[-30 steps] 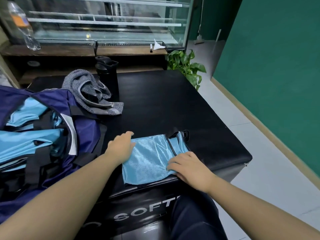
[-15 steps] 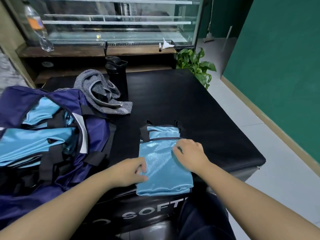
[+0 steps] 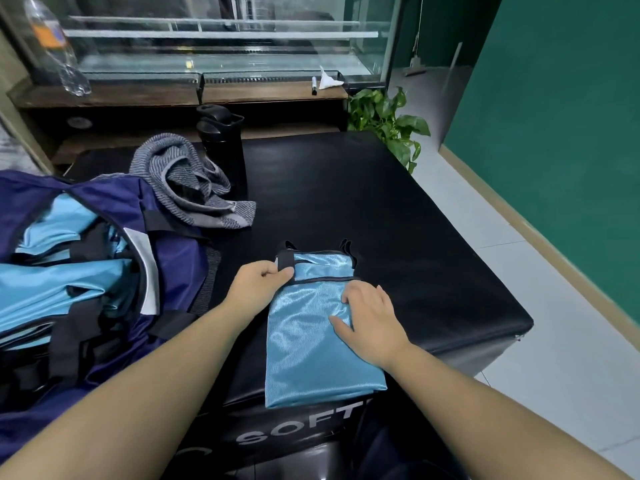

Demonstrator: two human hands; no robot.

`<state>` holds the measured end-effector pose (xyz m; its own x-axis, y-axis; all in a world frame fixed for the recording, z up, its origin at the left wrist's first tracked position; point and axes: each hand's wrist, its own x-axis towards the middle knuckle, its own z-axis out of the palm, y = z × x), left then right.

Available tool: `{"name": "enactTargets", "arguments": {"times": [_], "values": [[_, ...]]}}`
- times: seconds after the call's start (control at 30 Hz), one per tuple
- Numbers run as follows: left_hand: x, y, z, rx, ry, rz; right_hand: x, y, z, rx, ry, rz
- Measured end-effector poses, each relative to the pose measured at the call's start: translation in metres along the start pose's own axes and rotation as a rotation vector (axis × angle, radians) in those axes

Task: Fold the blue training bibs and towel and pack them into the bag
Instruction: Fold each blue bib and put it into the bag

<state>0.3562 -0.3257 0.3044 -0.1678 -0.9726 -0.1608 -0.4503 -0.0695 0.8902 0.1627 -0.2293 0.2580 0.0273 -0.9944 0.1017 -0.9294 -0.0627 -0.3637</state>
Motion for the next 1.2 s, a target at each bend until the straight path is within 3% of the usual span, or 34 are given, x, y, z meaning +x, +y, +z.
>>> {"name": "enactTargets", "arguments": {"times": [0.13,0.37,0.53,0.77,0.87,0.97,1.1,1.2], "values": [[0.009,0.007,-0.004,-0.434,0.017,-0.054,0.004,0.006,0.0,-0.016,-0.018,-0.077],[0.015,0.008,0.0,-0.525,-0.015,0.01,0.004,0.008,0.002,-0.001,0.021,-0.095],[0.022,0.006,-0.002,-0.595,0.105,0.107,0.002,0.008,0.001,0.016,0.003,-0.098],[0.039,0.003,-0.008,-0.458,0.132,0.083,0.002,0.009,0.001,0.078,0.032,-0.116],[0.043,-0.003,-0.012,-0.244,0.121,0.08,0.002,0.01,-0.002,0.119,0.018,-0.101],[0.034,-0.007,-0.015,-0.084,0.15,-0.037,0.002,0.01,-0.002,0.132,-0.017,-0.066],[0.017,-0.021,-0.024,0.08,-0.048,-0.032,0.002,0.01,-0.002,0.154,-0.011,-0.038],[0.01,-0.028,-0.026,0.283,-0.083,0.065,0.001,0.01,-0.002,0.157,-0.004,-0.041]]}}
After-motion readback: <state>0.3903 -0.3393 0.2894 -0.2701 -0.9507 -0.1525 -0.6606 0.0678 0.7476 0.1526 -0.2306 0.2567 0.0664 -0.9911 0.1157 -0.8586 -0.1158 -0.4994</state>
